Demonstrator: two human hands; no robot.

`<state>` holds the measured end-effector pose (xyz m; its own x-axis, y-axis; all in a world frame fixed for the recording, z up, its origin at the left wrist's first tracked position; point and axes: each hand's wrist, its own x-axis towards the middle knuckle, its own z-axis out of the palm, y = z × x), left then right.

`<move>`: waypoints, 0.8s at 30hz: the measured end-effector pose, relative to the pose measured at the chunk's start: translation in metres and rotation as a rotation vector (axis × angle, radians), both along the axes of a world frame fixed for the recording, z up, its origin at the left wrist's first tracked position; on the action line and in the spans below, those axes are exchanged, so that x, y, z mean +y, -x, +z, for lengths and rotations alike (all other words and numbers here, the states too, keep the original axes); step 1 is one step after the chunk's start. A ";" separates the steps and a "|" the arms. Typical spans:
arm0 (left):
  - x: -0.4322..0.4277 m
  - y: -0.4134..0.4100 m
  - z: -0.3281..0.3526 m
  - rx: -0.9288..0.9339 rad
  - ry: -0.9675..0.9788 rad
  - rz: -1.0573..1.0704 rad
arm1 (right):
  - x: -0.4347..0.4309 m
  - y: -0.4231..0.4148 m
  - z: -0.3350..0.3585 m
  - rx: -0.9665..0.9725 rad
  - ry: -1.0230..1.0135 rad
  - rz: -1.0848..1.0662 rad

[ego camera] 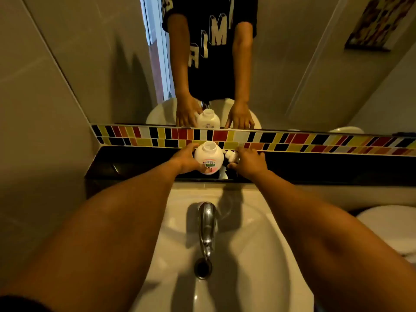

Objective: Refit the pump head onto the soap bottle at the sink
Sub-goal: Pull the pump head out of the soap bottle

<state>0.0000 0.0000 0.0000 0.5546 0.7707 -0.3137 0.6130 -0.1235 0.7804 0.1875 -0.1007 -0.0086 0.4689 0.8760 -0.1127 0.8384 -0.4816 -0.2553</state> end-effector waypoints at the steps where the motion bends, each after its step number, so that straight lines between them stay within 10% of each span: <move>1: -0.002 0.000 -0.002 -0.042 0.008 0.011 | -0.001 0.001 -0.002 -0.012 -0.016 -0.008; 14: -0.005 -0.006 -0.011 -0.092 -0.011 0.105 | 0.000 -0.001 -0.011 0.224 -0.209 -0.197; 24: 0.015 0.029 0.024 0.209 -0.257 0.038 | -0.003 -0.026 0.012 0.390 -0.179 -0.099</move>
